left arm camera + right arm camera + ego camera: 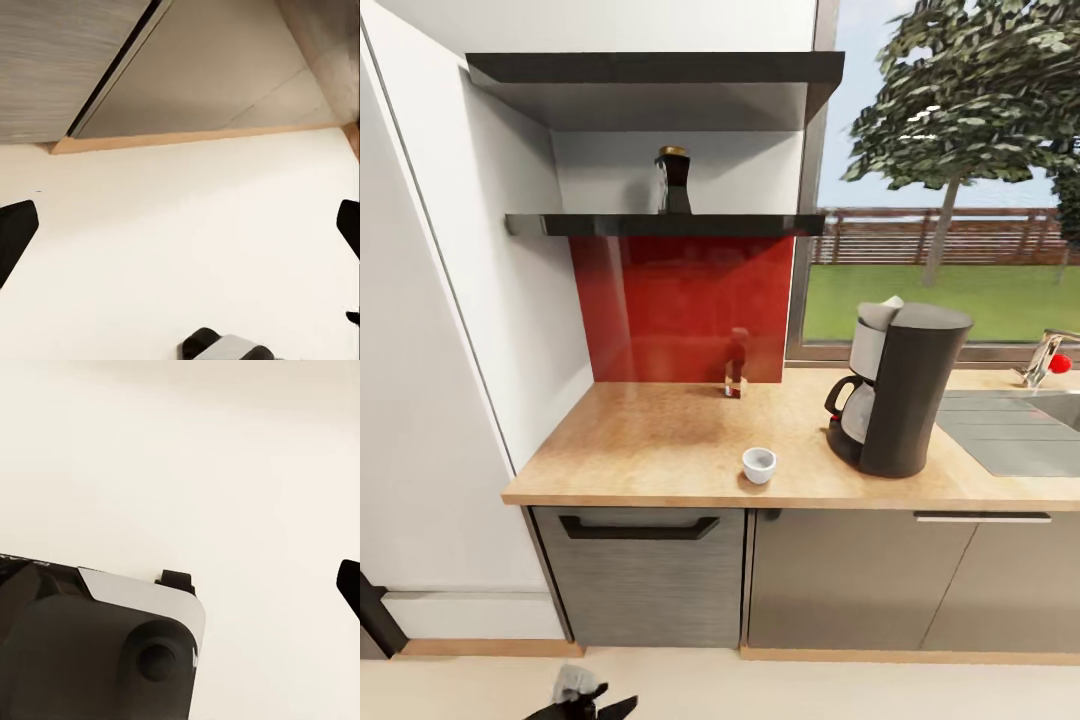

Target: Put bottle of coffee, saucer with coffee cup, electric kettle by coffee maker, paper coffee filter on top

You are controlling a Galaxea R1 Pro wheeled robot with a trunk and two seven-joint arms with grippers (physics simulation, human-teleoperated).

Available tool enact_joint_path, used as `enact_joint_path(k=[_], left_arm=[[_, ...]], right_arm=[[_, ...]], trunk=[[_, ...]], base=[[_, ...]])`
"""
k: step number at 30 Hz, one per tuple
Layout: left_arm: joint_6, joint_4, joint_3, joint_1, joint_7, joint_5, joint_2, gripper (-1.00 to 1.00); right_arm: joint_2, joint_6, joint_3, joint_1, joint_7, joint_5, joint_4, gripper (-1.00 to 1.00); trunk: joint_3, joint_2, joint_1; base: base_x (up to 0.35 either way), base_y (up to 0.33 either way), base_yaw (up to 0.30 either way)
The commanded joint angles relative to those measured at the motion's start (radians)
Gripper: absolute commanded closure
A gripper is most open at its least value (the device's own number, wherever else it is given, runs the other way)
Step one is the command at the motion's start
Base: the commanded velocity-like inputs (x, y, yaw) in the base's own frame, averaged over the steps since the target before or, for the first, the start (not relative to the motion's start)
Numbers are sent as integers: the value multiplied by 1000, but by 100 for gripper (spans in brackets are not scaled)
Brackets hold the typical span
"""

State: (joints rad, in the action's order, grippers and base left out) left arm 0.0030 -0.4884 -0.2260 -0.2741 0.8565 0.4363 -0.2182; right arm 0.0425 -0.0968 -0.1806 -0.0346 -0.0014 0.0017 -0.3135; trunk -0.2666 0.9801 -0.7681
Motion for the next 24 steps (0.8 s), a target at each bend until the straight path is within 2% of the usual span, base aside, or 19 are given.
enact_joint_path(k=[1, 3, 5, 6, 7, 8, 10, 11, 13, 14, 15, 16, 17, 18, 19, 20, 21, 23, 24], left_arm=[[46, -57, -8, 0, 0, 7, -2, -100], [196, -268, -19, 0, 1, -3, -2, -100], [263, -362, -24, 0, 1, -8, -2, -100], [333, -455, -29, 0, 1, -12, -2, -100], [369, -502, -31, 0, 1, -13, -3, -100], [449, -608, -38, 0, 1, -15, -2, -100], [522, -714, -48, 0, 2, -16, -2, -100], [588, -816, -57, 0, 2, -17, 0, -100], [649, -905, -63, 0, 2, -17, 11, -100], [705, -969, -67, -1, 2, -17, 38, -100], [776, -1025, -69, -4, 2, -17, 92, -100], [816, -1048, -70, -19, 2, -17, 128, -100], [872, -1068, -71, -90, 2, -17, 182, -100], [894, -1072, -71, -124, 2, -18, 201, -100], [929, -1078, -71, -190, 3, -18, 237, -100], [941, -1080, -71, -222, 3, -18, 253, -100], [960, -1082, -71, -313, 2, -17, 287, -100], [973, -1083, -71, -410, 1, -17, 316, -100], [981, -1082, -70, -497, 0, -17, 339, -100]], right_arm=[[0, -3, -3, -1, 0, 0, 1, -100], [0, -3, -3, -1, 0, 1, 1, -100], [0, -3, -3, -1, 0, 1, 1, -100], [0, -3, -4, -1, 0, 1, 1, -100], [0, -3, -4, -1, 0, 1, 1, -100], [0, -4, -4, -1, 0, 1, 2, -100], [0, -4, -5, -1, 0, 1, 2, -100], [0, -4, -5, -1, 0, 1, 2, -100], [0, -4, -5, -1, 0, 1, 2, -100], [0, -4, -5, -1, 0, 1, 2, -100], [0, -4, -5, -1, 0, 1, 2, -100], [0, -4, -5, -1, 0, 1, 3, -100], [1, -4, -5, -1, 0, 1, 3, -100], [1, -4, -5, -1, 0, 1, 3, -100], [2, -4, -4, -1, 0, 1, 3, -100], [2, -4, -4, -1, 0, 1, 3, -100], [2, -4, -4, -1, 0, 1, 3, -100], [2, -4, -4, -1, -1, 1, 4, -100], [2, -4, -4, -1, -1, 1, 4, -100]], trunk=[[-1, 1, 0], [-1, 1, 0], [-1, 1, 0], [-1, 1, 0], [-1, 1, 0], [-1, 1, 0], [-1, 1, 0], [-1, 1, 0], [-1, 1, 0], [-1, 1, 0], [-1, 1, 0], [-1, 1, 0], [-1, 1, 0], [-1, 1, 0], [-1, 1, 0], [-1, 1, 0], [-1, 1, 0], [-1, 1, 0], [-1, 1, 0]], base=[[0, 0, 0], [0, 0, 0], [0, 0, 0], [0, 0, 0], [0, 0, 0], [0, 0, 0], [0, 0, 0], [0, 0, 0], [0, 0, 0], [0, 0, 0], [0, 0, 0], [0, 0, 0], [0, 0, 0], [0, 0, 0], [0, 0, 0], [0, 0, 0], [0, 0, 0], [0, 0, 0], [0, 0, 0]])
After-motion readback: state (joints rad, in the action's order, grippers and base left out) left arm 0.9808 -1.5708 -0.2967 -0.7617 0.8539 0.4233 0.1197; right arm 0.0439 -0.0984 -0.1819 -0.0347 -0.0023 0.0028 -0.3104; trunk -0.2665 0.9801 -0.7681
